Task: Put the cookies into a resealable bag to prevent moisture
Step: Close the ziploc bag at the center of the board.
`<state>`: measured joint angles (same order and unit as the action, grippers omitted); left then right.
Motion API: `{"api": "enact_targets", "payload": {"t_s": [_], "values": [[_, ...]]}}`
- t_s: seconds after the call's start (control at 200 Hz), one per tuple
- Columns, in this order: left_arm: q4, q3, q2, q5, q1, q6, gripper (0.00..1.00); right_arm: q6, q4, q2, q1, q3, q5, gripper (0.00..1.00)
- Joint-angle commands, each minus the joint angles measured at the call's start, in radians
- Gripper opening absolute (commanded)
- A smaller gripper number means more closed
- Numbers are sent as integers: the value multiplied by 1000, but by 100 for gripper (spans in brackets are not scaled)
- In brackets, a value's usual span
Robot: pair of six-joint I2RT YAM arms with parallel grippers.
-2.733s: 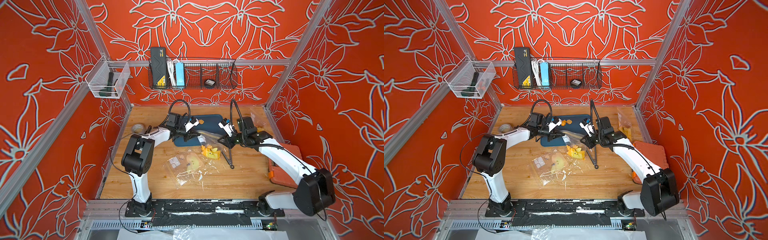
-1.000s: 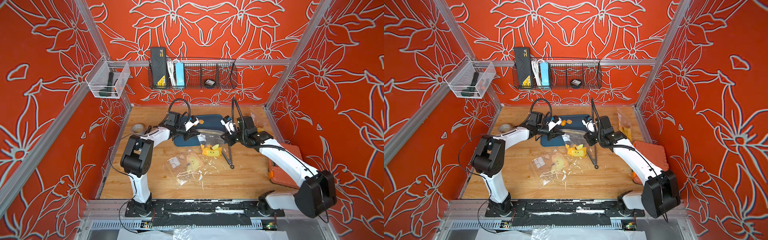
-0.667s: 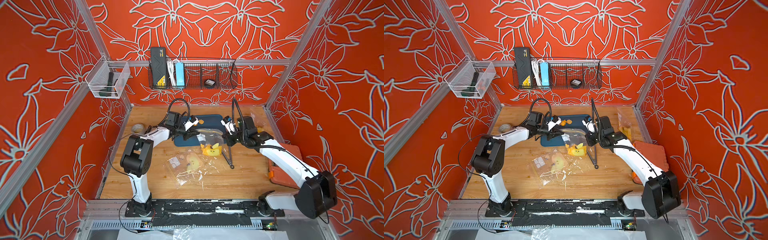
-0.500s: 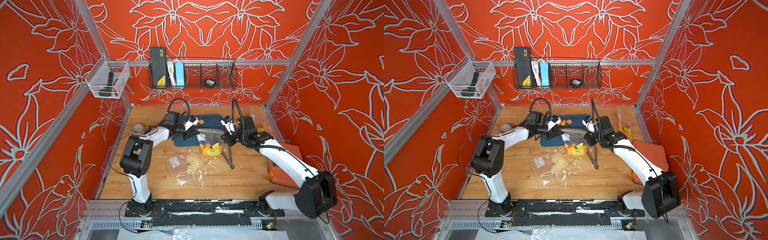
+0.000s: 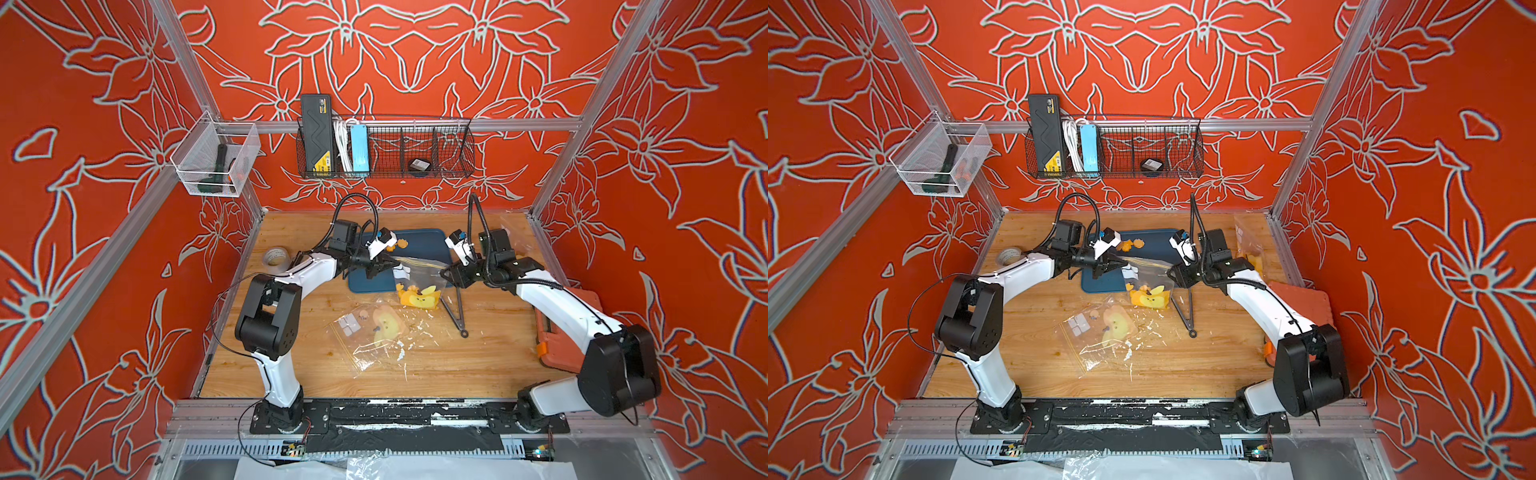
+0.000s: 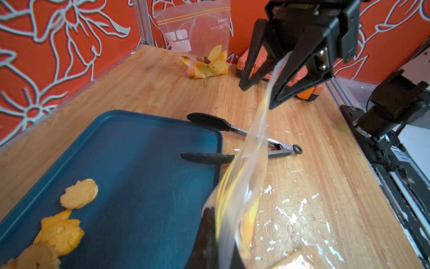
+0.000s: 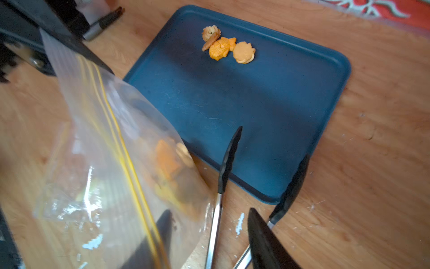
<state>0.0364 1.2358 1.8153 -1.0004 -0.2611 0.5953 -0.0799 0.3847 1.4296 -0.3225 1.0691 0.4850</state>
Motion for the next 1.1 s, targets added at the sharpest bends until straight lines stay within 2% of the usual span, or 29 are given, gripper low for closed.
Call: {"api": "enact_targets", "payload": {"t_s": [0.0,0.145,0.205,0.335,0.38,0.5,0.52,0.581,0.631,0.656,0.726,0.826,0.991,1.096], "values": [[11,10,-1,-26,2,30,0,-29,-32,-8,9,28,149,43],[14,10,4,-28,2,32,0,-21,-51,-14,10,19,162,35],[14,10,2,-27,2,32,0,-21,-49,-13,10,20,162,29],[14,10,4,-25,2,32,0,-21,-47,-15,11,22,164,10],[14,10,4,-25,2,32,0,-21,-47,-19,11,22,163,0],[18,19,-1,-28,2,17,0,-24,-45,-30,12,18,173,0],[27,27,-5,-30,0,17,9,-26,-44,-29,11,18,179,0],[34,39,-29,-22,-6,7,43,-32,-36,-29,11,20,195,0],[26,33,-67,-14,-9,0,61,-35,-32,-32,11,19,205,0],[18,27,-86,-16,-10,-5,66,-36,-30,-34,11,17,211,0],[-23,14,-136,-18,-14,-28,70,-39,-30,-41,12,14,230,0],[-4,63,-160,-6,-50,-15,71,-40,-42,-47,12,6,266,0],[232,275,-71,54,-161,128,71,-29,-68,-49,12,-5,302,0],[316,345,-17,68,-202,168,70,-29,-75,-51,12,-11,311,0]]}}
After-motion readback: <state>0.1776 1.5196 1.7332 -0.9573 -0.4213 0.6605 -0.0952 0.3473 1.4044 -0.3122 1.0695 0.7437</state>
